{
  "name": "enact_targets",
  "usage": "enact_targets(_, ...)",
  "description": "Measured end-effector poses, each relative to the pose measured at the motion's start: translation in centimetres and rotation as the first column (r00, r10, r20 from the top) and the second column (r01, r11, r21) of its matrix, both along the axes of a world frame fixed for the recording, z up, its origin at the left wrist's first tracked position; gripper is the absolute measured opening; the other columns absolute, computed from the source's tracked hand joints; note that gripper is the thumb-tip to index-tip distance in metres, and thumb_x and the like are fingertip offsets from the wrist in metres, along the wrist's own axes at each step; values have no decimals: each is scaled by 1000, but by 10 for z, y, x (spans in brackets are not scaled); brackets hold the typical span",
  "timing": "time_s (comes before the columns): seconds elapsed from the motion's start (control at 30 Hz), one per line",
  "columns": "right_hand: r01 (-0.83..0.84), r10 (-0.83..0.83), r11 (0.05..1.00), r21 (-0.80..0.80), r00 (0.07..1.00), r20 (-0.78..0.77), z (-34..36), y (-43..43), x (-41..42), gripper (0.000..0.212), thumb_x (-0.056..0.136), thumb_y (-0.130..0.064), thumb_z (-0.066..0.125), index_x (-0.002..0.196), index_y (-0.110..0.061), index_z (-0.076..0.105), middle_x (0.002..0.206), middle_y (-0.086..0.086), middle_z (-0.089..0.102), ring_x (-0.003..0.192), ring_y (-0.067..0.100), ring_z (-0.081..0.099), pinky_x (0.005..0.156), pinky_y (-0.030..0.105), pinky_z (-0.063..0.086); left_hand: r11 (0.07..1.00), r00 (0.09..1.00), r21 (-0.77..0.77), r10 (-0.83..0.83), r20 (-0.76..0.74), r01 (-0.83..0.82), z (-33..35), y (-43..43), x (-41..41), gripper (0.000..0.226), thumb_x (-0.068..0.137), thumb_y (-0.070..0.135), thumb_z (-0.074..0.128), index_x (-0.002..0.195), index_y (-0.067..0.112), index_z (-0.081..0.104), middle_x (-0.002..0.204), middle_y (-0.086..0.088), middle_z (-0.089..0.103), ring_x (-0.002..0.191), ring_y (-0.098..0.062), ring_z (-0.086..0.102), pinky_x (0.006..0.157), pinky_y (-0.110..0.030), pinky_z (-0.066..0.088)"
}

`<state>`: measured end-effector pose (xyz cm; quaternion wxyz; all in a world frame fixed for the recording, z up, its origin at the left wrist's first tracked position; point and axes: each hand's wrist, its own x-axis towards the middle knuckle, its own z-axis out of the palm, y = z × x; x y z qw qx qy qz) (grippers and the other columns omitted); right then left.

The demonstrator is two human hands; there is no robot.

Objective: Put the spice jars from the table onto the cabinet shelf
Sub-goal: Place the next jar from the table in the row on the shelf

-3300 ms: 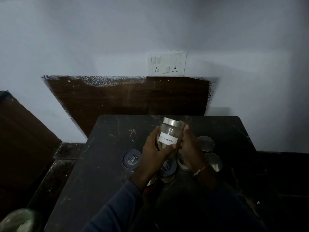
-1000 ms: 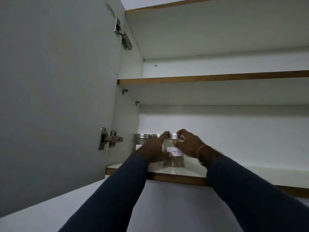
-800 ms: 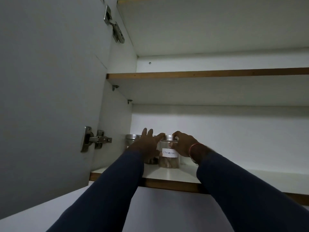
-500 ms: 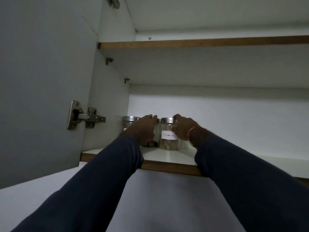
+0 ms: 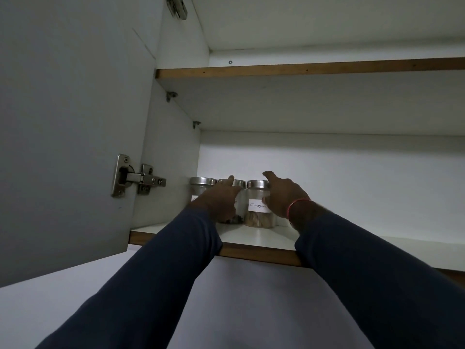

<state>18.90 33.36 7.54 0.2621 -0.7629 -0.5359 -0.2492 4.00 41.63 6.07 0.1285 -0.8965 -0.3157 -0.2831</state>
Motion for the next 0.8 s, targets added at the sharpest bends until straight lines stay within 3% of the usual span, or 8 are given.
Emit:
enact_targets(0.1,-30,30,999,-37,1000,8,-1,1,-2,54,88,-11,51,138,-25,36,119,14,61,104,34,60,90,46,52,1000,1000,9,4,6,-4,0,0,1,71,86,3,54,150,11,24,161,-13,5,146,-31,15,114,-42,26)
enact_targets(0.37,-22,30,988,-153,998,55,-1,3,0,73,89,-2,51,152,-18,18,144,11,46,124,34,51,101,42,44,1000,1000,-2,2,8,-2,-1,0,2,72,85,3,54,150,11,24,161,-13,4,146,-31,15,114,-42,26)
enact_targets(0.8,-6,7,981,-192,1000,2,-2,8,5,84,88,-7,53,155,-22,3,144,15,46,125,36,51,103,43,44,998,999,-57,-32,35,34,-1,2,2,78,84,-1,55,151,10,17,161,-12,3,147,-30,12,115,-40,24)
